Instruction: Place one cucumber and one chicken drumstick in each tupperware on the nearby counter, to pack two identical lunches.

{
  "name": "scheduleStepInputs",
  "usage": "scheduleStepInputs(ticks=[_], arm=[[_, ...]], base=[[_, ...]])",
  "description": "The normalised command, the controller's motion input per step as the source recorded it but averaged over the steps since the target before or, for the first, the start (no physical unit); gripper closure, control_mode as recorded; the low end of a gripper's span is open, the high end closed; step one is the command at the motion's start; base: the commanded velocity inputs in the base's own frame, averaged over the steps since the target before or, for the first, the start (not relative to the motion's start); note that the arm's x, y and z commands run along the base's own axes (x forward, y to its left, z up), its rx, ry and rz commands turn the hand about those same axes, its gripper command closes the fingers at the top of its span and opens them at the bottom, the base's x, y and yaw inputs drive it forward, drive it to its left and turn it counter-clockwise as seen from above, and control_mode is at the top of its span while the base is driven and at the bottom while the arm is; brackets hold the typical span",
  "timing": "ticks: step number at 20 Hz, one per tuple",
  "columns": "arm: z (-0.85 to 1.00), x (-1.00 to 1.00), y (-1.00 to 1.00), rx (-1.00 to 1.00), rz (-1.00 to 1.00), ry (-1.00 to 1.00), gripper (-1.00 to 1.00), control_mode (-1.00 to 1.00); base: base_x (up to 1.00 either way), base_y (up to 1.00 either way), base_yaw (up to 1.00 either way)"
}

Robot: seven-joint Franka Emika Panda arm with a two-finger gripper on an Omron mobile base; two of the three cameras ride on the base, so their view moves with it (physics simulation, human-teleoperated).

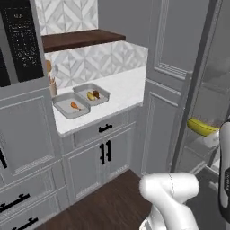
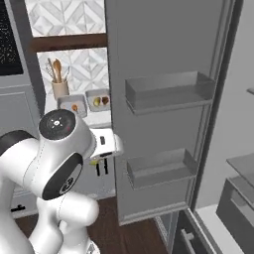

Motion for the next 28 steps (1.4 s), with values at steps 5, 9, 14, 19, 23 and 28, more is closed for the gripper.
scheduleStepInputs(ticks=[5,9,14,19,23,28], arm=[[0.0,0.0,0.0,0.0,0.0,0.0,1.0,1.0],[0.0,0.0,0.0,0.0,0.0,0.0,1.0,1.0],[0.0,0.0,0.0,0.0,0.0,0.0,1.0,1.0],[0.0,0.0,0.0,0.0,0.0,0.0,1.0,1.0],[0.0,0.0,0.0,0.0,0.0,0.0,1.0,1.0],[-0.19,0.6,0.49,-0.03,0.0,0.03,1.0,-1.0]], base=[[-0.15,0.64,0.73],[0.85,0.59,0.37],[1.0,-0.08,0.15],[1.0,-0.98,0.0],[1.0,-0.27,0.0],[0.4,0.18,0.0]])
